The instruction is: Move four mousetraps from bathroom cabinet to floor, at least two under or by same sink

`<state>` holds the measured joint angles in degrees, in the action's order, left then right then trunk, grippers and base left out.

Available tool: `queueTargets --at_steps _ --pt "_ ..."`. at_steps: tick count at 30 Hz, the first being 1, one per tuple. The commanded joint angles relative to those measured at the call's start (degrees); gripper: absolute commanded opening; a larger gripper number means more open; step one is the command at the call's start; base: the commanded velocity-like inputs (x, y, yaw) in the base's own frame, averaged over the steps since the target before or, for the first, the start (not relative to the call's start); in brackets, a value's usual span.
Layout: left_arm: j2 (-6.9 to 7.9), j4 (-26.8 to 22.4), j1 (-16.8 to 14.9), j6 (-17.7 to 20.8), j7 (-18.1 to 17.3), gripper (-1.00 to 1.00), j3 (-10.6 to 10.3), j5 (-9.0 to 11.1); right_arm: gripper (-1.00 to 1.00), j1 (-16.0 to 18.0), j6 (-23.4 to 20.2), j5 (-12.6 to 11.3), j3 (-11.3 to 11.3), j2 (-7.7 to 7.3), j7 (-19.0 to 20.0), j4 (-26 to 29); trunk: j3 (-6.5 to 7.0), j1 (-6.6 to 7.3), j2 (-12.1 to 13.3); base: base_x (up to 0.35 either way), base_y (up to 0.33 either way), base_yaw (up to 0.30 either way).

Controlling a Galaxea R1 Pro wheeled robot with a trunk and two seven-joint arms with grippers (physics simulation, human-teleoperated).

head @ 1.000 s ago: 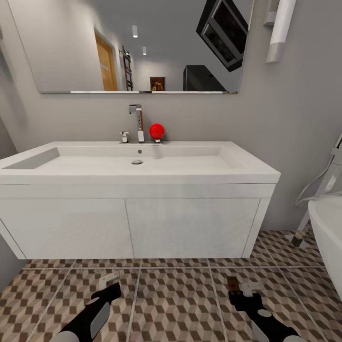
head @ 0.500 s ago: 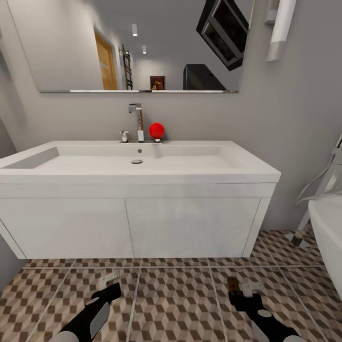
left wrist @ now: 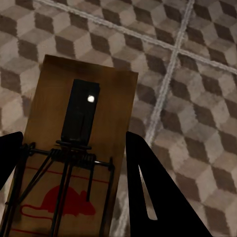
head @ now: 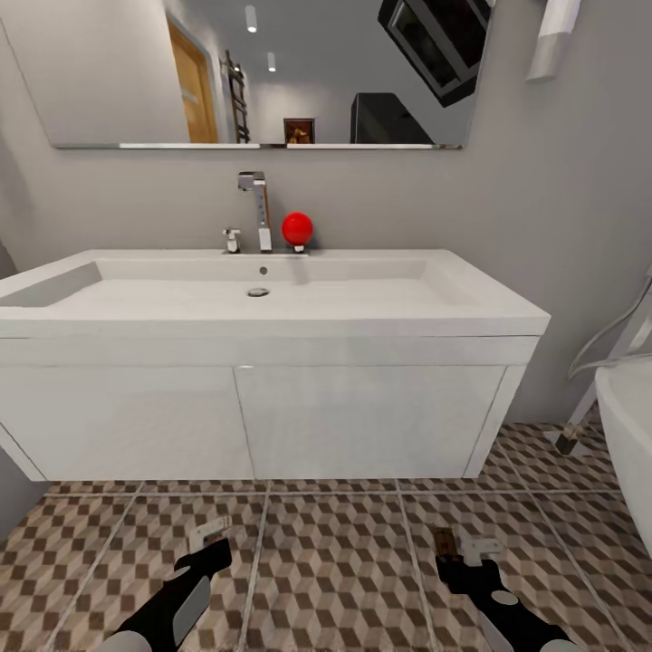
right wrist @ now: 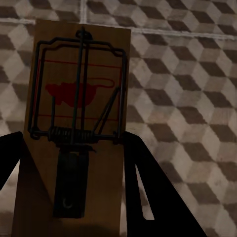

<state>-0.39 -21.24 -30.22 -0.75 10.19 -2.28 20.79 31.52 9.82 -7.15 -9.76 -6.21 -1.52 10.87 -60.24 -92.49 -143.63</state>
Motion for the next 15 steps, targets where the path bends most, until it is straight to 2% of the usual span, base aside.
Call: queueTargets --at_steps 1,15 --pt "-0.02 -0.03 -0.02 -0.09 0.11 -1.0 -0.2 0.25 -1.0 0.03 0.2 -0.77 -0.48 -0.03 0.03 -0.03 -0.28 -0.01 -0.04 0.0 0.0 0.0" --pt "-0.04 -0.03 -0.02 -0.22 0.15 -1.0 -0.18 0.24 -1.0 0.03 0.2 -0.67 -0.53 -0.03 0.03 -0.06 -3.38 -0.37 -0.22 0.0 0.0 0.0"
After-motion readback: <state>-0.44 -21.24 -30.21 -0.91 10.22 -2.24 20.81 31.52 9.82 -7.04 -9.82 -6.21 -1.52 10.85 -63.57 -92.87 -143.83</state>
